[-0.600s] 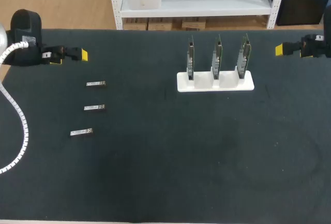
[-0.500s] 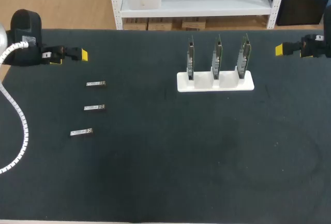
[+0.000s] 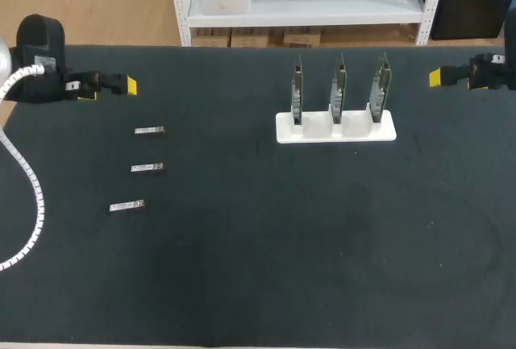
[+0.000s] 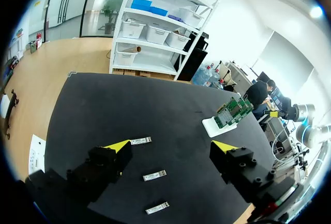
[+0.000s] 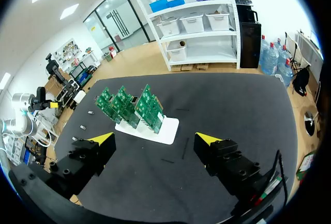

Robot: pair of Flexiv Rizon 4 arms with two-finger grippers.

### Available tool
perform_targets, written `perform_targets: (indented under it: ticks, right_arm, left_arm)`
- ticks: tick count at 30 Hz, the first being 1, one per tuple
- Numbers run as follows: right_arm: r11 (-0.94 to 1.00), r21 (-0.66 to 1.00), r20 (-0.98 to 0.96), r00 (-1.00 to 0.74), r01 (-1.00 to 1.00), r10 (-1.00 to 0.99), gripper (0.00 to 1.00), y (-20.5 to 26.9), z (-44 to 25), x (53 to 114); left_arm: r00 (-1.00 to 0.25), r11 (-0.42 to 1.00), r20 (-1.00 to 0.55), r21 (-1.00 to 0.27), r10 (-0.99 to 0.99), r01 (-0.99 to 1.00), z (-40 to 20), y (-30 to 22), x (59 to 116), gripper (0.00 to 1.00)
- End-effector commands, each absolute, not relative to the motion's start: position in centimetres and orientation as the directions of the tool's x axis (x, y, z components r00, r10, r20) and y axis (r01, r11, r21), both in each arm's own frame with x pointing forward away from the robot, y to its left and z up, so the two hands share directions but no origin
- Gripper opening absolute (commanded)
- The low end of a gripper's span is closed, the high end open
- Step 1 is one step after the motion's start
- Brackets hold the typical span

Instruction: Pick up the optical module with the left hand, and insert it into the network port with the right hand.

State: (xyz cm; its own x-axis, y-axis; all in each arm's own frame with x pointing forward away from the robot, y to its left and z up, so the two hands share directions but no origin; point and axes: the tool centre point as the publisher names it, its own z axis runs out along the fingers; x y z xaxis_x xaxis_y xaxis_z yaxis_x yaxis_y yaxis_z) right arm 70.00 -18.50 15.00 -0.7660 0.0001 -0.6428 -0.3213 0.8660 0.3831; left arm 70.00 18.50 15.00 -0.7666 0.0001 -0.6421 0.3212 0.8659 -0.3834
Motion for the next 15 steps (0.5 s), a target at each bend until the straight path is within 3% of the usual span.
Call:
perform_targets:
  ticks: [1,15]
  right_arm:
    - [0.866,0.383,-0.643,-0.766,-0.321,0.0,1.0,-18.5,15.0,70.0]
    - [0.866,0.383,-0.643,-0.766,-0.321,0.0,1.0,-18.5,15.0,70.0]
  left_arm:
    - [-0.773,0.852,-0.634,-0.41,-0.009,0.326,14.9,18.5,70.1,1.0]
    - [-0.776,0.872,-0.623,-0.322,0.099,0.37,14.7,18.3,72.0,1.0]
